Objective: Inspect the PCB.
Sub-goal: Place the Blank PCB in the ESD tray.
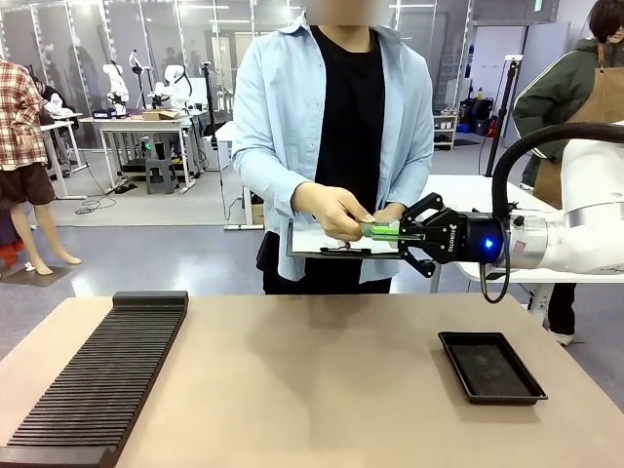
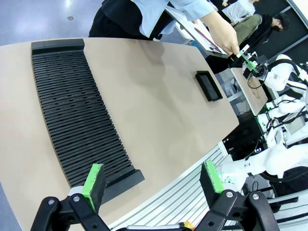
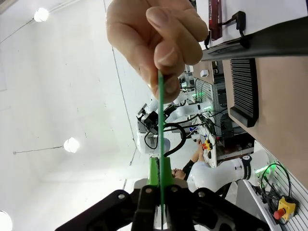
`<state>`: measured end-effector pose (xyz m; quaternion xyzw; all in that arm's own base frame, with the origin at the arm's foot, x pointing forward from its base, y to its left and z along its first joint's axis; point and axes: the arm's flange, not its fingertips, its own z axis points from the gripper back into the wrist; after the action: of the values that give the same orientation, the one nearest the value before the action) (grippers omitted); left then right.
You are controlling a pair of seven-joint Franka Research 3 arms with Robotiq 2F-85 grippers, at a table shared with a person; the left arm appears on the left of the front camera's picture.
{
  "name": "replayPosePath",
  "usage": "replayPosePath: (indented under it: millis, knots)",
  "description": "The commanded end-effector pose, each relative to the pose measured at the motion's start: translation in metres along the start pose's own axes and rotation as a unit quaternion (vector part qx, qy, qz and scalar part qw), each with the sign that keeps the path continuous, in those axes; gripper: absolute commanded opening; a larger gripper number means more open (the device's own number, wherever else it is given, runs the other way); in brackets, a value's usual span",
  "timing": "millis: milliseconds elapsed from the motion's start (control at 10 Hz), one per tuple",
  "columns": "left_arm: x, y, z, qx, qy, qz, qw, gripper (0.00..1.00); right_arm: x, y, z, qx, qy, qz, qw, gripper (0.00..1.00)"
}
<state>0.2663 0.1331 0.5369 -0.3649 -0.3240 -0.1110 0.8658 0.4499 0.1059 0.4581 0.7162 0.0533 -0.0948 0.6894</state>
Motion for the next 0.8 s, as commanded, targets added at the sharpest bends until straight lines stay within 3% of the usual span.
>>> replayPosePath:
  millis: [0, 700]
  knots:
    - [0.0036, -0.0004, 0.0025, 0.01, 0.008, 0.006, 1.0, 1.0, -0.0012, 0.0018, -0.0007, 0.0, 0.001, 0.002, 1.0, 0.0]
    - [0.0036, -0.0004, 0.0025, 0.01, 0.008, 0.006, 1.0, 1.0, -0.0012, 0.0018, -0.0007, 0.0, 0.001, 0.002, 1.0, 0.0]
